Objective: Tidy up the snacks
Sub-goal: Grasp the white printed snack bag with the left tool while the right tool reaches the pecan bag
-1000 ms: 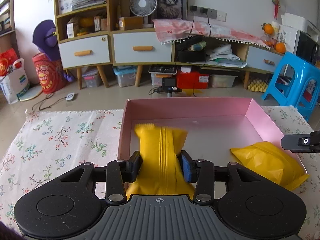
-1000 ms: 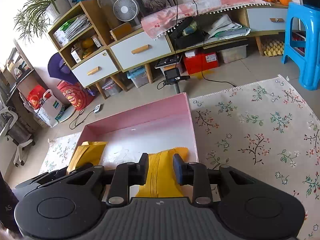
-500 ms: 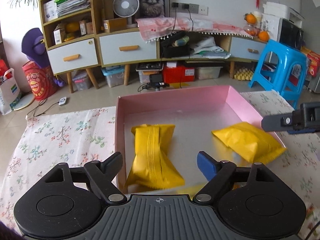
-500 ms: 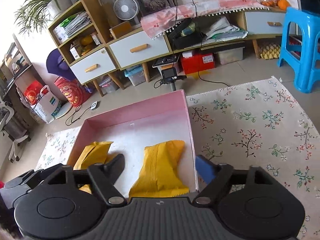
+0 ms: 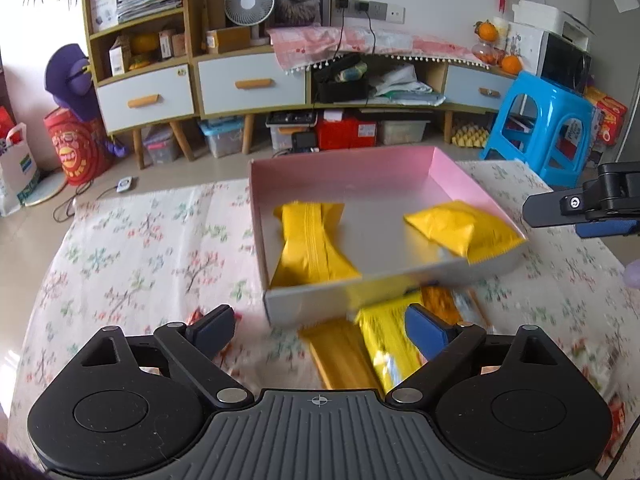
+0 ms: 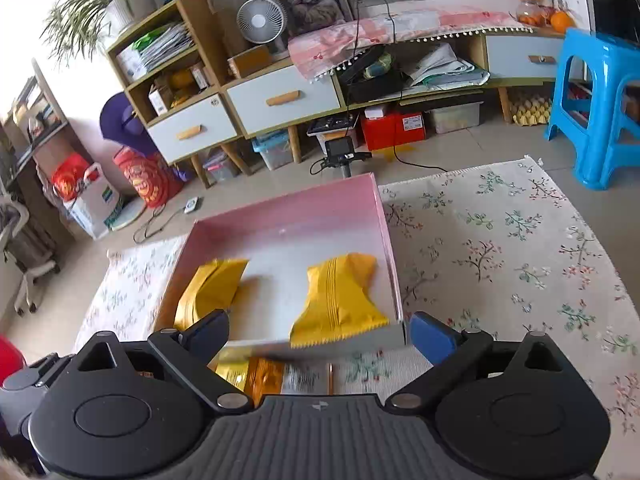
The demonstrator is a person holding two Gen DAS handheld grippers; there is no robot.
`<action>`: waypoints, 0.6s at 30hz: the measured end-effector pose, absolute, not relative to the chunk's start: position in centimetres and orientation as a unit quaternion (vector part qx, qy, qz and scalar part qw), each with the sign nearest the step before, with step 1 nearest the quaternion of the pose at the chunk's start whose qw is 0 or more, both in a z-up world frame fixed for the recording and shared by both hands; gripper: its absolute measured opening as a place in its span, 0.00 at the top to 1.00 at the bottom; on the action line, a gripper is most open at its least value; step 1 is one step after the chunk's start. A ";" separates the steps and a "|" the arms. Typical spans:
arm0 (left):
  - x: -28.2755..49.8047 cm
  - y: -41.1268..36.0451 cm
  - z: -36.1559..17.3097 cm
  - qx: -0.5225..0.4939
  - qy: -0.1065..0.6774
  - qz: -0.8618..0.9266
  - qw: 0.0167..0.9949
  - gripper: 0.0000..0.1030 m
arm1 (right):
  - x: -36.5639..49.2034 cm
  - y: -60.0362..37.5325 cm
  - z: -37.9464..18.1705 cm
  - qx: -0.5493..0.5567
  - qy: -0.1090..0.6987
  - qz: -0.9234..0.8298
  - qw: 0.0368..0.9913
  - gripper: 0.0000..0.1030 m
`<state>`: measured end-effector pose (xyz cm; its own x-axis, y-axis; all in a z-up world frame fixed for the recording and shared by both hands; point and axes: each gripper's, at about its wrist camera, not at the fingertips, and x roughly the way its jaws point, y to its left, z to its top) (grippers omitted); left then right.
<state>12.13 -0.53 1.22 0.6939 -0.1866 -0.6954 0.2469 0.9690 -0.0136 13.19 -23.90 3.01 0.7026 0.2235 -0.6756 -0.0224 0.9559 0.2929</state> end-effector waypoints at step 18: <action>5.4 1.9 -2.0 0.057 0.357 -0.137 0.922 0.05 | 6.5 -22.7 1.0 0.052 0.359 0.077 0.929 0.10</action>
